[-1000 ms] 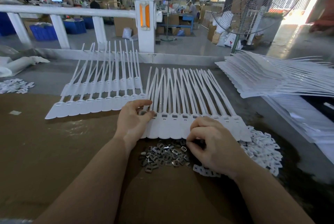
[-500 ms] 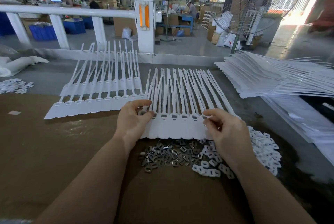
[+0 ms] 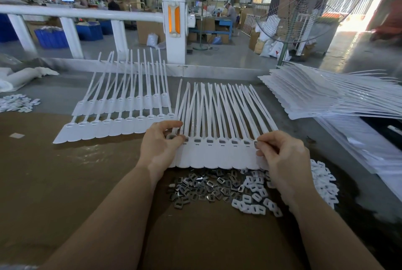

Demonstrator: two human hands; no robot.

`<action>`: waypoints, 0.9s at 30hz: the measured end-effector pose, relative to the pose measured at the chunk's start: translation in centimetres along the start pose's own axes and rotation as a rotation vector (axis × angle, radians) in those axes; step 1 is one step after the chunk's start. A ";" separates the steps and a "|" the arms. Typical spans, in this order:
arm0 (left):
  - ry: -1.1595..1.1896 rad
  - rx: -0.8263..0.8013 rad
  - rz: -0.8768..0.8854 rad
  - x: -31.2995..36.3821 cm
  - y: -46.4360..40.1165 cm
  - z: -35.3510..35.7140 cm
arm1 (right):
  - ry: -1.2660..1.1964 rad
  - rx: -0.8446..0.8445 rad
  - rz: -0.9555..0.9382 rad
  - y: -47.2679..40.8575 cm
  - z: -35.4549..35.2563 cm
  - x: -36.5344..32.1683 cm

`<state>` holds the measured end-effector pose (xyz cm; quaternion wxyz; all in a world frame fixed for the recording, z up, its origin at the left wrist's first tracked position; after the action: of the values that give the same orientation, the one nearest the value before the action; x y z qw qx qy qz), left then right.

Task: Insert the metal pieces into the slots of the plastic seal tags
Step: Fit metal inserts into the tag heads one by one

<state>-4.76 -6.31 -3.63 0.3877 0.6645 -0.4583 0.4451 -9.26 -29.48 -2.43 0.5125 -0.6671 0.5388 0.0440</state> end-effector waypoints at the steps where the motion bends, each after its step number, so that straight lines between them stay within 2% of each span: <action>1: 0.006 0.002 0.000 0.0 0.0 0.0 | 0.002 -0.002 0.003 0.0 0.0 0.1; 5: 0.035 0.019 -0.007 0.0 -0.1 0.0 | 0.047 -0.013 -0.026 0.0 0.0 0.2; 12: 0.057 0.043 -0.012 -0.2 -0.2 0.0 | 0.038 -0.024 0.048 -1.6 -1.1 0.4; 23: 0.022 0.055 0.004 -0.3 -0.5 0.0 | 0.325 -0.442 0.084 -4.1 -0.4 0.5; 27: 0.001 0.062 0.012 -0.2 -0.5 0.0 | 0.351 -0.501 0.077 -4.6 -0.3 0.7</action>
<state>-4.37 -6.08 -3.90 0.3644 0.6734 -0.4479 0.4616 -5.58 -30.66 0.26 0.2291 -0.7492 0.6164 0.0792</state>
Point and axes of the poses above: each hand's wrist, its own y-axis away from the middle knuckle, its own z-axis out of the palm, x = y × z, the point moved 2 cm from there along -y, towards the middle knuckle, and after that the axes turned 15 degrees about -z, right-handed, at the moved point
